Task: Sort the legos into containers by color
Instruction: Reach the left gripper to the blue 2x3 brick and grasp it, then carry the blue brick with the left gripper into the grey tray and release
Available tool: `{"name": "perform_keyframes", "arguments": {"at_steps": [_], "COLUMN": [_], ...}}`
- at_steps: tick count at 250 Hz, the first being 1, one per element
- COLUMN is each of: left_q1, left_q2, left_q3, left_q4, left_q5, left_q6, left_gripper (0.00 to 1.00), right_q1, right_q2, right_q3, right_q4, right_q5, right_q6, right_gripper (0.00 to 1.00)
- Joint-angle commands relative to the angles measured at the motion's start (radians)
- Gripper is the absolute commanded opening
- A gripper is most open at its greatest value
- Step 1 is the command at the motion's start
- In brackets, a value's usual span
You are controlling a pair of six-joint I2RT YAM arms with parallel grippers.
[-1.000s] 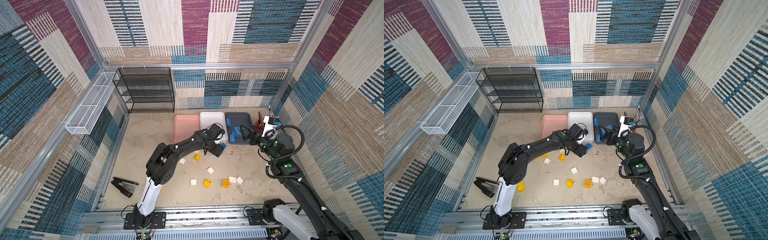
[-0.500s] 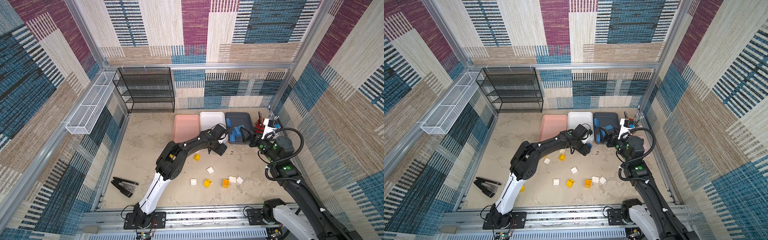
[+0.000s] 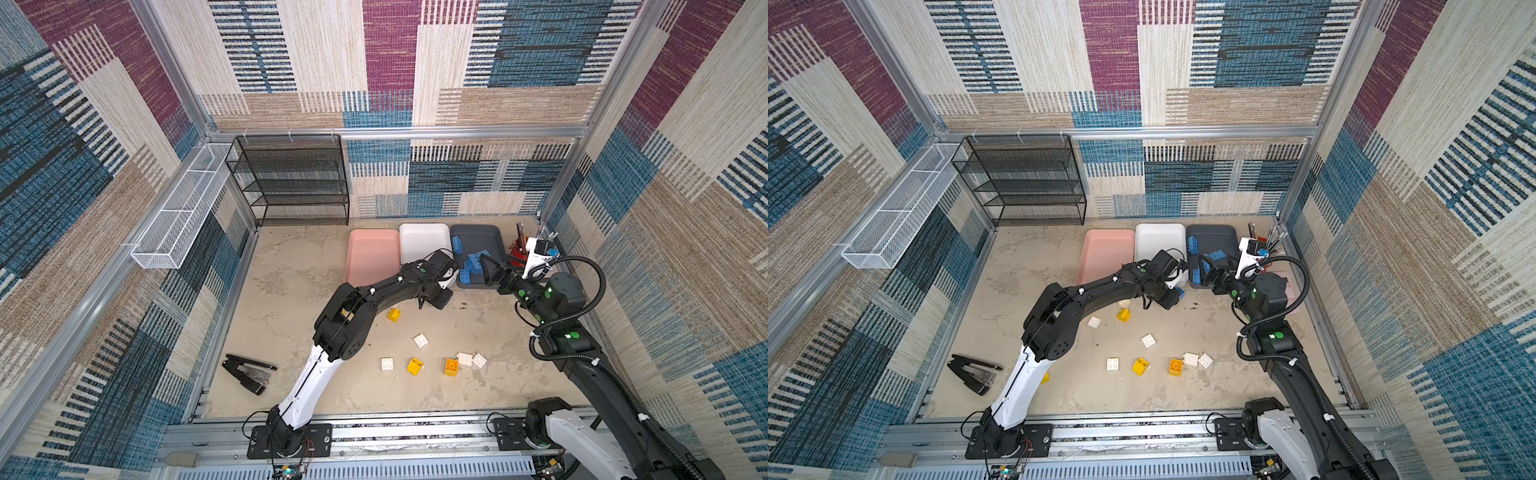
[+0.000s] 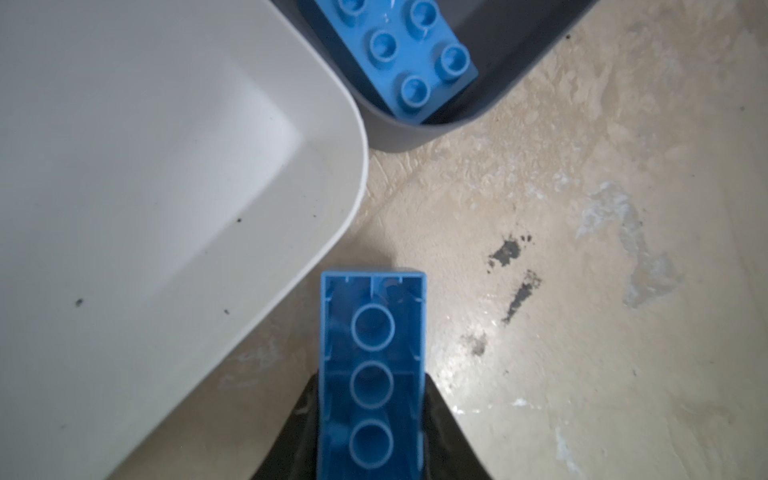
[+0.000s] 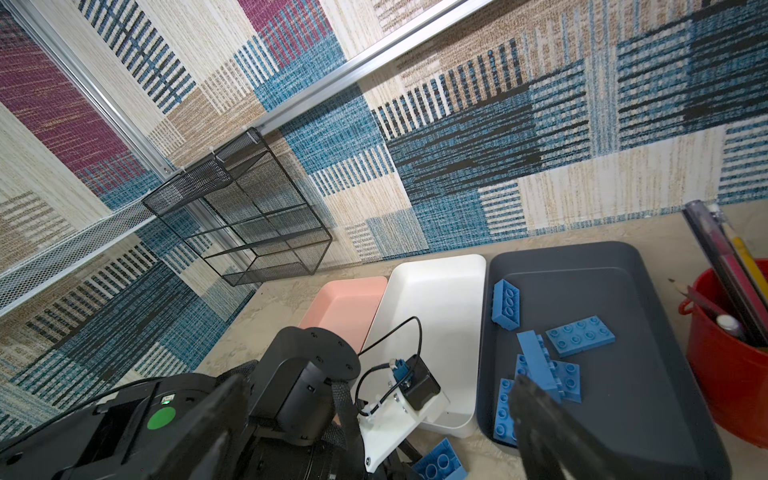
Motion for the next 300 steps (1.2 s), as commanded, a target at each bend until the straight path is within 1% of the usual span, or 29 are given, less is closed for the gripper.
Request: {"name": "perform_keyframes", "arguments": {"at_steps": [1,22,62,88,107,130,168,204,235,300], "left_q1": [-0.003,-0.004,-0.007,-0.004,-0.001,0.007,0.014,0.021,0.032,0.035], "left_q2": [-0.042,-0.078,-0.141,-0.159,-0.151,-0.117,-0.038,0.068,0.160,0.307], "left_q3": [-0.020,-0.032,-0.042,-0.040,-0.004,0.075,0.216,0.389,0.532,0.688], "left_q4": [0.032,0.034,0.035,0.052,0.053,0.034,0.030,0.008,0.001,0.081], "left_q5": [-0.021,-0.019,-0.002,0.007,0.020,0.048,0.073,0.099,0.131,0.193], "left_q6": [0.000,-0.001,-0.003,0.006,0.008,0.001,-0.021,-0.040,-0.085,-0.178], "left_gripper": [0.31,0.29,0.28,0.28,0.28,0.28,0.28,0.28,0.29,0.31], "right_q1": [0.001,0.001,0.001,0.001,0.001,0.001,0.001,0.001,0.001,0.001], "right_q2": [0.005,0.010,0.036,0.057,0.067,0.074,0.080,0.086,0.090,0.093], "right_q3": [0.015,0.025,0.046,0.060,0.073,0.090,0.105,0.109,0.106,0.096], "right_q4": [0.022,0.014,0.013,0.017,0.024,0.030,0.027,0.026,0.028,0.025], "right_q5": [0.004,-0.002,-0.054,-0.094,-0.119,-0.160,-0.186,-0.200,-0.207,-0.195], "right_q6": [0.008,0.013,0.040,0.061,0.071,0.071,0.074,0.079,0.083,0.074], "right_gripper": [0.99,0.99,0.99,0.99,0.99,0.99,0.99,0.99,0.99,0.99]}}
